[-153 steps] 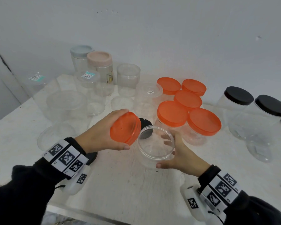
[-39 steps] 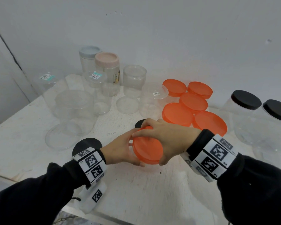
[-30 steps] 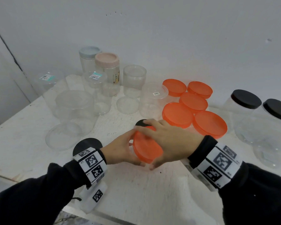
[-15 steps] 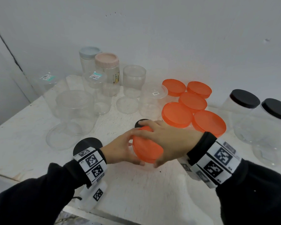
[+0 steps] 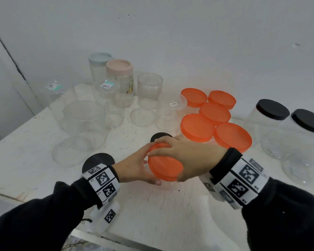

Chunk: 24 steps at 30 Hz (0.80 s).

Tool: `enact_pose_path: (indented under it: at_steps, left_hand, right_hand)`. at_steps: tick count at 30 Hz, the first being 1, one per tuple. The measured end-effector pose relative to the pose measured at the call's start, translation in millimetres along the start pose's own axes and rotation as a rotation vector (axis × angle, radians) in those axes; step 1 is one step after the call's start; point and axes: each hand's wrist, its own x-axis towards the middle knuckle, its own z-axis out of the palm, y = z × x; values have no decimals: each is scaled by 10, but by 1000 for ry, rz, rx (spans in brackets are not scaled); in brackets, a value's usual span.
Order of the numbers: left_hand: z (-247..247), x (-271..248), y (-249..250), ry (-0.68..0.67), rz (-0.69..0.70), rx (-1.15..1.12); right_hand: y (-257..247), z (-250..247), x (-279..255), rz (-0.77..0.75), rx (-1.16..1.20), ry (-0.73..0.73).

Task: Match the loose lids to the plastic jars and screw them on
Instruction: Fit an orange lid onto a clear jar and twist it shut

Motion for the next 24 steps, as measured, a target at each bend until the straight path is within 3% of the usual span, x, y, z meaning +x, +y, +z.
enact_pose_path:
  at_steps: [5, 11, 18, 24]
  left_hand:
    - [3, 2, 11, 20, -4, 22]
    - [3, 11, -2, 26, -7, -11]
    - [17, 3, 27, 46, 11, 13]
    - [11, 3, 28, 44, -6, -7]
  right_hand:
    - [-54, 64, 13, 190, -73, 189]
    - [-17, 42, -12, -6, -28, 24]
    - [-70, 98, 30, 176, -91, 195]
    - [38, 53, 1, -12, -21, 44]
